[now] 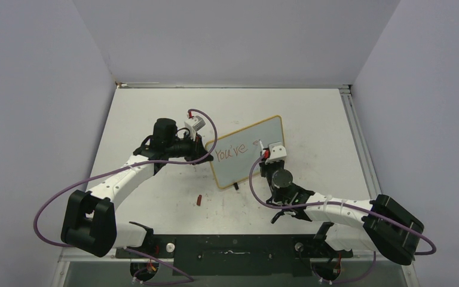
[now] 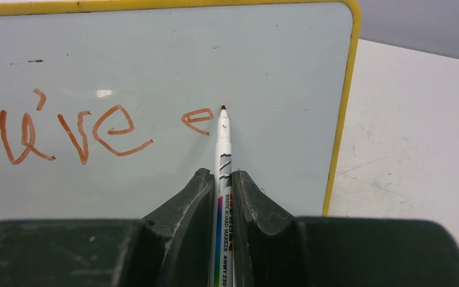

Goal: Write a sentence on the whiteboard

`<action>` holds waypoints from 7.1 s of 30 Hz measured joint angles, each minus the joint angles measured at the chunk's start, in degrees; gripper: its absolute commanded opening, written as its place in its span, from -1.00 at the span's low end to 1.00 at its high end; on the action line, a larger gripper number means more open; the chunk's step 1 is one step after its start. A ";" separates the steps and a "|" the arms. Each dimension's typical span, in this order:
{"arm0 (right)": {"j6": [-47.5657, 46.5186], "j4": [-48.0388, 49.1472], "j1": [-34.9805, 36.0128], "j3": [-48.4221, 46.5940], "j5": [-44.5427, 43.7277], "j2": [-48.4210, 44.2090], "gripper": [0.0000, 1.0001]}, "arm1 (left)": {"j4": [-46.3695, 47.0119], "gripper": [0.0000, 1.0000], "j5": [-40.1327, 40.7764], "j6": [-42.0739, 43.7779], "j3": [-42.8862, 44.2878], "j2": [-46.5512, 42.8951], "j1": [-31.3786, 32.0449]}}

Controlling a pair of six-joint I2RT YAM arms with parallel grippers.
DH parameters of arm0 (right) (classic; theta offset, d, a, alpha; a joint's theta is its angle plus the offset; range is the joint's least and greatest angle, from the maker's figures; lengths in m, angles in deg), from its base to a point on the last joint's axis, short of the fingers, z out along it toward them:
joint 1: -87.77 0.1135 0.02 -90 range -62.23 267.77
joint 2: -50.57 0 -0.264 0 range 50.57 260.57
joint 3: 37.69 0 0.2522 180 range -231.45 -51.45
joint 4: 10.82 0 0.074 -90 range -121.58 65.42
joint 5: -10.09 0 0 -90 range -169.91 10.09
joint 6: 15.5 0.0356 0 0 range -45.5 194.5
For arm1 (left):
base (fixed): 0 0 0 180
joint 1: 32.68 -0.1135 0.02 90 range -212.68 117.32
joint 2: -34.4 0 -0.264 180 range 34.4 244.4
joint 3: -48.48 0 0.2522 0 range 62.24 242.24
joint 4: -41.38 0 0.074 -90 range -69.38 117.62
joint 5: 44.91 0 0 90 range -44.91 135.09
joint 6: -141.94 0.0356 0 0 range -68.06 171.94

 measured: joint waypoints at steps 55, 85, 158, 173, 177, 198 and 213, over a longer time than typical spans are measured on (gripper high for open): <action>0.87 0.55 -0.37 -1.09 -2.23 1.53 -0.89 | -0.07 -1.00 0.04 -0.20 0.02 -0.02 0.00; 5.64 -3.37 -0.61 0.76 -1.55 -0.37 -0.89 | -0.13 -1.00 0.26 -0.26 0.02 -0.13 0.00; 0.83 -4.42 -4.15 1.18 1.46 -1.55 -0.89 | -0.50 -1.00 0.68 -0.42 0.02 -0.31 0.02; -2.03 -2.99 -4.22 -1.31 1.88 -0.46 -0.89 | -0.61 -1.00 0.70 -0.42 0.02 -0.37 0.02; -2.29 -2.97 -4.20 -1.31 2.08 -0.46 -0.89 | -0.63 -1.00 0.72 -0.42 0.02 -0.39 0.02; -2.01 -3.08 -5.95 -0.42 2.45 -2.32 -0.89 | -0.79 -1.00 0.87 -0.39 0.02 -0.50 0.02; -2.36 -1.73 -6.47 -0.46 2.93 -0.46 -0.89 | -0.81 -1.00 0.90 -0.42 0.02 -0.50 0.02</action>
